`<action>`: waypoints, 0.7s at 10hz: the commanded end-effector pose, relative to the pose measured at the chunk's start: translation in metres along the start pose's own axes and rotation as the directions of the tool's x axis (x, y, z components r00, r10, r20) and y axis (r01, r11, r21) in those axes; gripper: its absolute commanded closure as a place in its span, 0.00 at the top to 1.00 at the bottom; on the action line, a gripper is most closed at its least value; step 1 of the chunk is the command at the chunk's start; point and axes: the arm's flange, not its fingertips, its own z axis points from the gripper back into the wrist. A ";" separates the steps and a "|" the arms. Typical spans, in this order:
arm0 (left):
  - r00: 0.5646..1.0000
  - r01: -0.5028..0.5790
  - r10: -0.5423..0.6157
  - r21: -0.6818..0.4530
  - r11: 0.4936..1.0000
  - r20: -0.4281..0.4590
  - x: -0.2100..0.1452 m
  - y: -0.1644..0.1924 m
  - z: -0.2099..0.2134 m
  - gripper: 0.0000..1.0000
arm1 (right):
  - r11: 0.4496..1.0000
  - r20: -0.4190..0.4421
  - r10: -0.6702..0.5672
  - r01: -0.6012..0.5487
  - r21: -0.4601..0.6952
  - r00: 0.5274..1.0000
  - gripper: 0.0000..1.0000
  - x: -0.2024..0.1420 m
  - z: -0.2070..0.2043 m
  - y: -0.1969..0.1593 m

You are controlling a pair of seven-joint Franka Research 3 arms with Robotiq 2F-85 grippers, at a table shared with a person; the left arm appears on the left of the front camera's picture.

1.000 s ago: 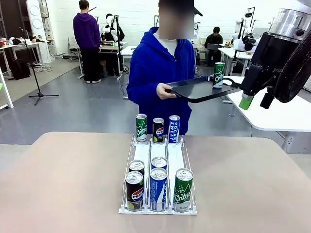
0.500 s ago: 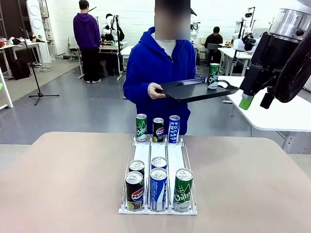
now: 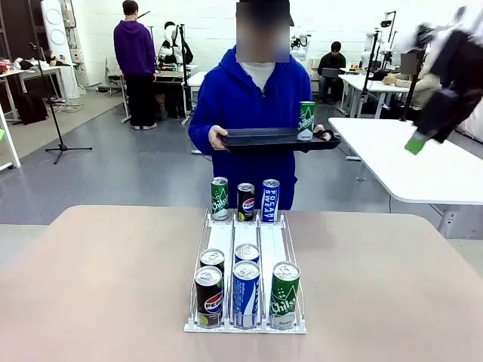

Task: Retrieve and hand over the desired beverage to the person.
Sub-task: Pick up another can of the same type that the person held from the Automatic Can Dispenser.

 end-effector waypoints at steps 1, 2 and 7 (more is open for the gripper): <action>1.000 0.024 -0.024 -0.018 1.000 0.014 -0.001 0.001 0.000 1.00 | 1.000 0.220 0.009 -0.007 -0.010 0.975 1.00 -0.064 0.005 -0.028; 1.000 0.024 -0.024 -0.018 1.000 0.014 -0.001 0.001 0.000 1.00 | 1.000 0.297 -0.004 -0.001 0.015 0.955 1.00 -0.090 0.013 -0.035; 1.000 0.024 -0.024 -0.018 1.000 0.014 -0.001 0.001 0.000 1.00 | 0.991 0.427 -0.061 0.002 0.136 0.902 1.00 -0.166 0.027 -0.072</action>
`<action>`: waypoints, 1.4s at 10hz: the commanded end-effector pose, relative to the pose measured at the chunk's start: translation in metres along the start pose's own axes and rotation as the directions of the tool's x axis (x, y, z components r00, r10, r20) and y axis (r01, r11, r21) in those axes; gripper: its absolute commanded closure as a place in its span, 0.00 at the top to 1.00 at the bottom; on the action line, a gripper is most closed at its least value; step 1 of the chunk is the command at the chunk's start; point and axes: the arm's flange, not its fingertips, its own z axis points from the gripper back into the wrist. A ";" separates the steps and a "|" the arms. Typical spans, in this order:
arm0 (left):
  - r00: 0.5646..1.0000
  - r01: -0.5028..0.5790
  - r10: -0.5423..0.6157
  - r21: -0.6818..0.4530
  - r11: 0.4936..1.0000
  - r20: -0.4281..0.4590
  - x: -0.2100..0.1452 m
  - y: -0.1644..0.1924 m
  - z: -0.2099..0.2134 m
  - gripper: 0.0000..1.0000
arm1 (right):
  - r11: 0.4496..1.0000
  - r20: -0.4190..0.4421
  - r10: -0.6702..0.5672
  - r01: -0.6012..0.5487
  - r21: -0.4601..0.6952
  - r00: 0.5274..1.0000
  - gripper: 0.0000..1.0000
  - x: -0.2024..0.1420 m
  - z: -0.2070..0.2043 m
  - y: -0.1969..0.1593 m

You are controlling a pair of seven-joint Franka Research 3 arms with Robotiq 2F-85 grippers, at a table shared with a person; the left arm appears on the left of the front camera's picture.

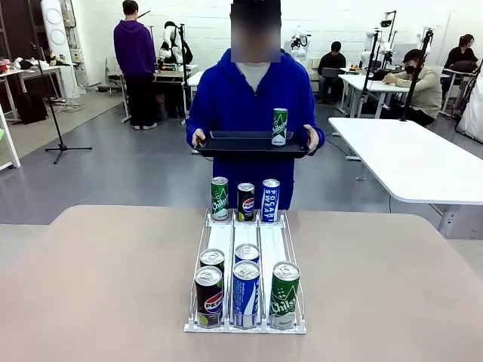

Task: Retrieve and hand over the desired beverage to the person.
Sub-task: Pick up another can of the same type that the person held from the Automatic Can Dispenser.

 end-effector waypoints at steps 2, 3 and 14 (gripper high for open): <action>1.000 0.024 -0.024 -0.019 1.000 0.013 -0.001 0.001 0.000 1.00 | 1.000 -0.013 0.014 -0.014 -0.020 1.000 1.00 0.007 -0.002 0.006; 1.000 0.024 -0.024 -0.019 1.000 0.013 -0.001 0.001 0.000 1.00 | 1.000 -0.013 0.014 -0.014 -0.020 1.000 1.00 0.007 -0.002 0.006; 1.000 0.024 -0.024 -0.019 1.000 0.013 -0.001 0.001 0.000 1.00 | 1.000 -0.013 0.014 -0.014 -0.020 1.000 1.00 0.007 -0.002 0.006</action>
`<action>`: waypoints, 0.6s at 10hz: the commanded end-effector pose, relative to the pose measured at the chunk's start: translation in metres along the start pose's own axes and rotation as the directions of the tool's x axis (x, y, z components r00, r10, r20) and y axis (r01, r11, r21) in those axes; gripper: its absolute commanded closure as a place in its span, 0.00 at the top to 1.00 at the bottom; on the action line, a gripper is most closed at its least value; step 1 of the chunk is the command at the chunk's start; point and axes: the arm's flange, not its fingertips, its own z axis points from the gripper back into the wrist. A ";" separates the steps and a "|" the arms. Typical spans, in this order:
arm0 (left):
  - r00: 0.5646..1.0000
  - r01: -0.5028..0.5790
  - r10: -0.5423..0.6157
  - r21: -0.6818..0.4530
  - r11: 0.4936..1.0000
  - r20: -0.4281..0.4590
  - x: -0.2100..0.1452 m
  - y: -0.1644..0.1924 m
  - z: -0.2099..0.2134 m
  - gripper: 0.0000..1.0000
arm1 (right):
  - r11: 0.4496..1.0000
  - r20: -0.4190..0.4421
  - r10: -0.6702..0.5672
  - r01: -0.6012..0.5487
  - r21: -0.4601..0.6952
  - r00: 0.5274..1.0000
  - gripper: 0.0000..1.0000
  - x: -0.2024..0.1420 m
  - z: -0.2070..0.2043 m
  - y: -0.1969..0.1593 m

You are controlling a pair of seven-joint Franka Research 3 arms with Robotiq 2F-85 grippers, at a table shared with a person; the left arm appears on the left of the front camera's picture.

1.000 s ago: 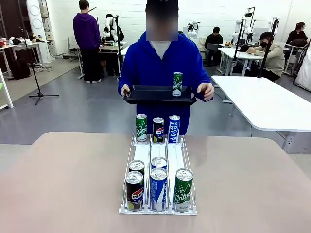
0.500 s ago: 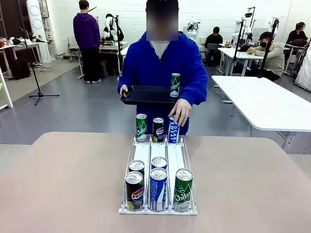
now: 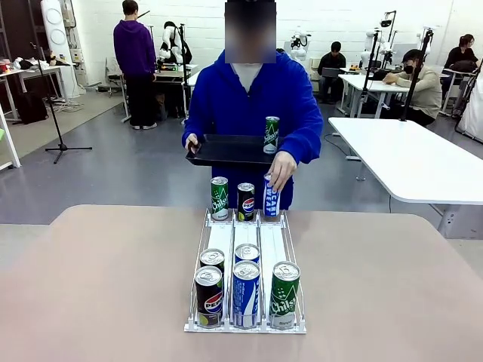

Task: Retrieve and hand over the desired beverage to the person.
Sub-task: Pick up another can of the same type that the person held from the Automatic Can Dispenser.

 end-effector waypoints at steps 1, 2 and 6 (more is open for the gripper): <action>1.000 0.024 -0.023 -0.019 1.000 0.013 -0.001 0.001 0.000 1.00 | 1.000 -0.003 -0.003 0.003 -0.008 1.000 1.00 0.001 -0.002 -0.001; 1.000 0.024 -0.023 -0.019 1.000 0.013 -0.001 0.001 0.000 1.00 | 1.000 -0.003 -0.003 0.003 -0.008 1.000 1.00 0.001 -0.002 -0.001; 1.000 0.024 -0.023 -0.019 1.000 0.013 -0.001 0.001 0.000 1.00 | 1.000 -0.003 -0.003 0.003 -0.008 1.000 1.00 0.001 -0.002 -0.001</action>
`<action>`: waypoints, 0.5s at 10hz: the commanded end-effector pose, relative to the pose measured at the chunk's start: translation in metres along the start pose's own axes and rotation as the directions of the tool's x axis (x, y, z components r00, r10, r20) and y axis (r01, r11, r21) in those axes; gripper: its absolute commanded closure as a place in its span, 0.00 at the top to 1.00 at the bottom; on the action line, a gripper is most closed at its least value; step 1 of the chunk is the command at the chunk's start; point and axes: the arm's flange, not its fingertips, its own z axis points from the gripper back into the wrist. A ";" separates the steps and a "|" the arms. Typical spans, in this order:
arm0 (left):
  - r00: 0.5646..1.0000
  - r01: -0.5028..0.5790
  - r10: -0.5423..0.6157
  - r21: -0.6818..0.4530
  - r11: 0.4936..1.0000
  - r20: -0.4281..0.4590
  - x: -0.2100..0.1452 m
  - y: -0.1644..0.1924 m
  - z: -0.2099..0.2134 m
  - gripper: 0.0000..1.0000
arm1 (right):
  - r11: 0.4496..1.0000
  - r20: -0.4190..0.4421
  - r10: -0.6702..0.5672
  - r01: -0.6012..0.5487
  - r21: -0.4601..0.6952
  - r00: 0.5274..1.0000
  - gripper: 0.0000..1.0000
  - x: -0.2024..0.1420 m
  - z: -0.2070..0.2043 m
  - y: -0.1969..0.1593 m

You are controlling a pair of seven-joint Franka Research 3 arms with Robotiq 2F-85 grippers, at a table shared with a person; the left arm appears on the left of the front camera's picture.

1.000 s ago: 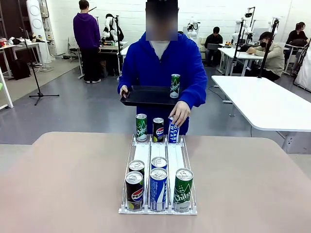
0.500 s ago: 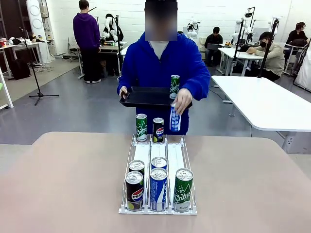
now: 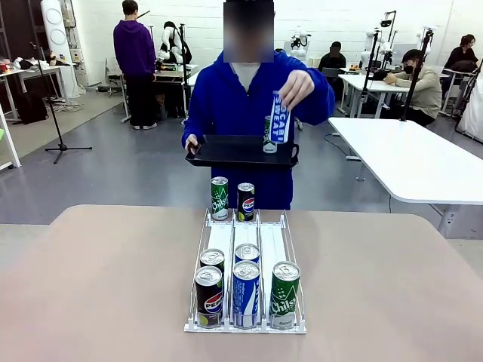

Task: Retrieve and hand over the desired beverage to the person.
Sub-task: Pick up another can of the same type that the person held from the Automatic Can Dispenser.

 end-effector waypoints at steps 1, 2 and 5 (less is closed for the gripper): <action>1.000 0.024 -0.023 -0.018 1.000 0.013 -0.001 0.001 0.000 1.00 | 1.000 -0.003 -0.003 0.003 -0.008 1.000 1.00 0.001 -0.002 -0.001; 1.000 0.024 -0.023 -0.018 1.000 0.013 -0.001 0.001 0.000 1.00 | 1.000 -0.003 -0.003 0.003 -0.008 1.000 1.00 0.001 -0.002 -0.001; 1.000 0.024 -0.023 -0.018 1.000 0.013 -0.001 0.001 0.000 1.00 | 1.000 -0.003 -0.003 0.003 -0.008 1.000 1.00 0.001 -0.002 -0.001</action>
